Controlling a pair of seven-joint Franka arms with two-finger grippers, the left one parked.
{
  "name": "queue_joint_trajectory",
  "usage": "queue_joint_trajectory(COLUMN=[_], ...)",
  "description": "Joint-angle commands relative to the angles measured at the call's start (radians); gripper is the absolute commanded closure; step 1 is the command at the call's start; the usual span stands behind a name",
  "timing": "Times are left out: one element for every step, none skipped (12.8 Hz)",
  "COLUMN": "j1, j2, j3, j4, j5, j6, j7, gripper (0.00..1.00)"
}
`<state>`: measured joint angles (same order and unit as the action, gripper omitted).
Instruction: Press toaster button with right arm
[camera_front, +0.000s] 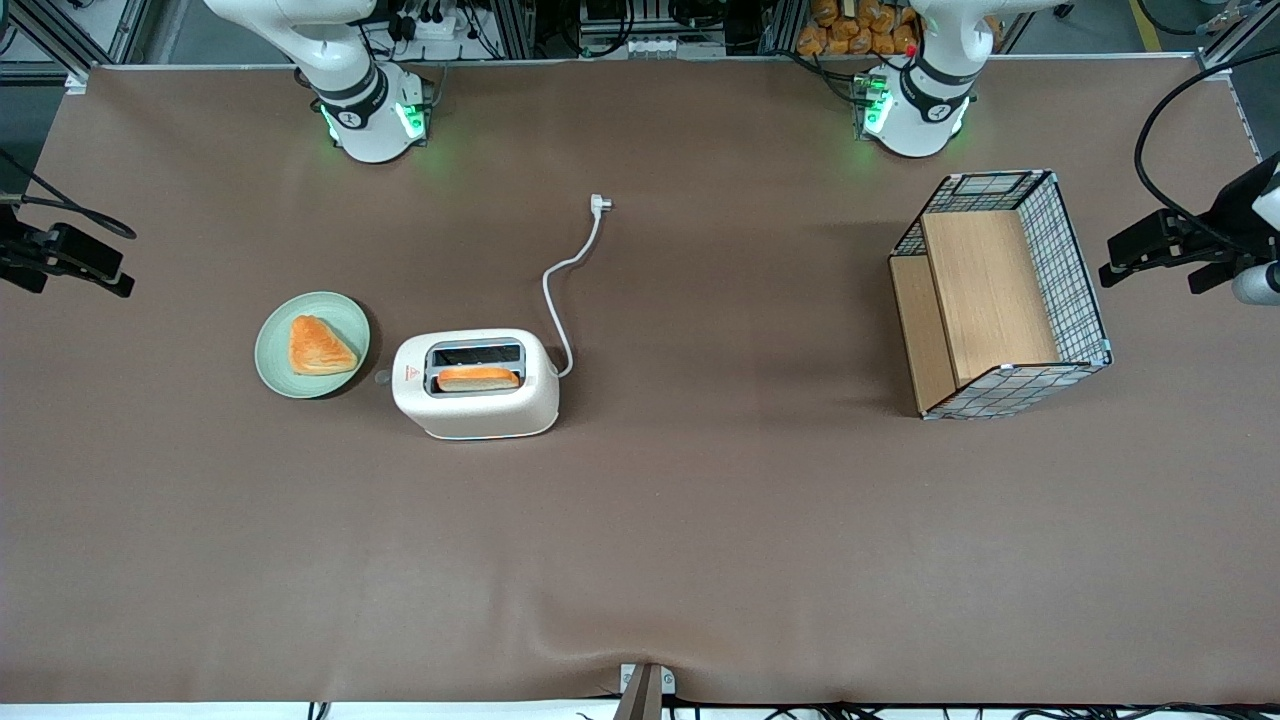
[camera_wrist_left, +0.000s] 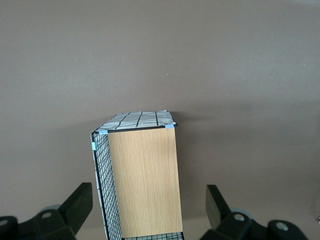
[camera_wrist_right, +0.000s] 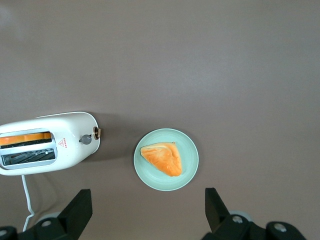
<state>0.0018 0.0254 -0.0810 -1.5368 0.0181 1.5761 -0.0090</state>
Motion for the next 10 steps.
queue_joint_trajectory(j1=[0.003, 0.003, 0.000, -0.002, -0.002, 0.000, 0.000, -0.005, -0.008, -0.009], j2=[0.008, 0.008, 0.010, 0.011, 0.010, 0.010, 0.011, 0.011, 0.011, 0.011], j3=[0.004, 0.004, 0.004, 0.004, 0.004, 0.004, 0.004, 0.004, 0.003, 0.003], j4=[0.021, 0.020, 0.018, 0.018, 0.018, 0.020, 0.017, 0.014, 0.012, 0.010], j5=[0.013, 0.011, 0.013, 0.014, 0.016, 0.016, 0.017, 0.029, 0.058, 0.063], j6=[-0.018, -0.028, -0.042, -0.042, -0.042, -0.042, -0.044, -0.042, -0.045, -0.045], j7=[0.012, 0.014, 0.015, 0.012, 0.011, 0.012, 0.014, 0.009, 0.009, 0.010], gripper=[0.00, 0.00, 0.00, 0.00, 0.00, 0.00, 0.00, 0.00, 0.00, 0.00])
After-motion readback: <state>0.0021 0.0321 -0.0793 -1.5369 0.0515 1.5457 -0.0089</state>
